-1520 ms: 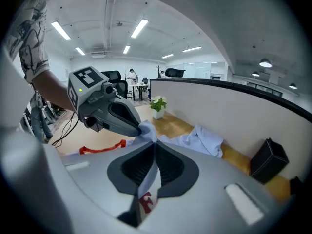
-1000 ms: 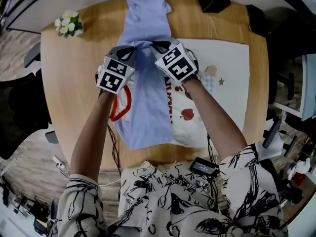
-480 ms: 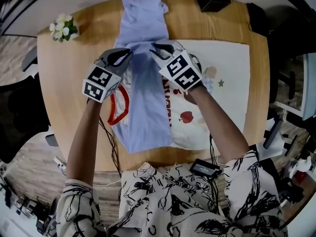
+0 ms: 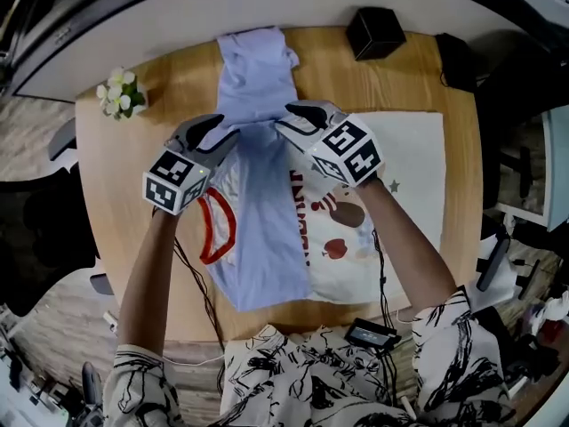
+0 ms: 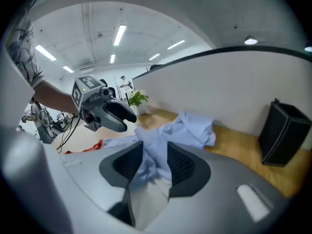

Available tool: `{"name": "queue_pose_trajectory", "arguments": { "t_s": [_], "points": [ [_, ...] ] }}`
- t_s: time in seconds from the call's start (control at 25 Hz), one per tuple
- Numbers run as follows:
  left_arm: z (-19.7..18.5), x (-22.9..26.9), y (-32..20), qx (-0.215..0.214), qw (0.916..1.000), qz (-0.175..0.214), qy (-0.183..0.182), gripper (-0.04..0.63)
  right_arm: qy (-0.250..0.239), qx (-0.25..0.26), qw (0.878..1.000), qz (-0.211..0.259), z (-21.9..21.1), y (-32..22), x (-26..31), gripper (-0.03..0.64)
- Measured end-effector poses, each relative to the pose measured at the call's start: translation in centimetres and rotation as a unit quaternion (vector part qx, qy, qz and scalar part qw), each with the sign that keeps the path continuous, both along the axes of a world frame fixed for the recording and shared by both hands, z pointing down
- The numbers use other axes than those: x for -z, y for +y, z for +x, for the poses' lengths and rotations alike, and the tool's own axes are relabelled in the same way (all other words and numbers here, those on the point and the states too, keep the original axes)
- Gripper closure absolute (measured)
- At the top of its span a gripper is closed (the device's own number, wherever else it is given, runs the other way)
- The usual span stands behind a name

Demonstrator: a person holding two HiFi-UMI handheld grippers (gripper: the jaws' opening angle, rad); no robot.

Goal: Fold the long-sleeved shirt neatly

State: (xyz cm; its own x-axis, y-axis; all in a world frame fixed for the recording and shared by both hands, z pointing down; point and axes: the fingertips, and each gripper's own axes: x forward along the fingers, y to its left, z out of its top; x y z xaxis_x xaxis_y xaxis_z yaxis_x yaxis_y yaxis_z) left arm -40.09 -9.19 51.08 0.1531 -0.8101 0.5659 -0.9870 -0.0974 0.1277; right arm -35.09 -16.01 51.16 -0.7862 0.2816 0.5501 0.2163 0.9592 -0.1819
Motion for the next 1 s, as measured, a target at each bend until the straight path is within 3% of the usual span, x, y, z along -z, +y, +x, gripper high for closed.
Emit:
{"name": "queue_pose_trajectory", "arguments": {
  "t_s": [0.08,0.28,0.48,0.64,0.8,0.92,1.0],
  "points": [
    [-2.4,1.8,-1.4,0.006,0.9993,0.010,-0.036,0.401,-0.012,-0.018,1.000,0.021,-1.1,-3.1,1.3,0.416],
    [-6.6,2.4,-4.6,0.011,0.9949,-0.003,-0.100,0.393,0.008,-0.053,0.996,0.069,-4.4,-9.2,0.5,0.402],
    [-6.9,1.2,-6.7,0.002,0.9949,-0.015,-0.099,0.393,0.051,-0.047,0.995,0.074,-7.0,-10.6,-3.1,0.435],
    [-5.8,0.5,-6.9,-0.012,0.9953,-0.018,-0.095,0.393,0.086,-0.015,0.990,0.113,-8.4,-10.0,-5.7,0.448],
    [-6.0,0.5,-6.8,0.004,0.9950,-0.003,-0.100,0.397,0.086,-0.034,0.988,0.121,-8.9,-10.8,-6.4,0.598],
    [-5.8,0.3,-6.5,0.005,0.9959,0.001,-0.090,0.399,0.085,-0.036,0.991,0.099,-8.8,-10.8,-5.8,0.600],
    [-5.4,0.2,-6.3,0.001,0.9963,0.005,-0.085,0.403,0.066,-0.031,0.996,0.050,-8.9,-10.3,-3.6,0.601]
  ]
}}
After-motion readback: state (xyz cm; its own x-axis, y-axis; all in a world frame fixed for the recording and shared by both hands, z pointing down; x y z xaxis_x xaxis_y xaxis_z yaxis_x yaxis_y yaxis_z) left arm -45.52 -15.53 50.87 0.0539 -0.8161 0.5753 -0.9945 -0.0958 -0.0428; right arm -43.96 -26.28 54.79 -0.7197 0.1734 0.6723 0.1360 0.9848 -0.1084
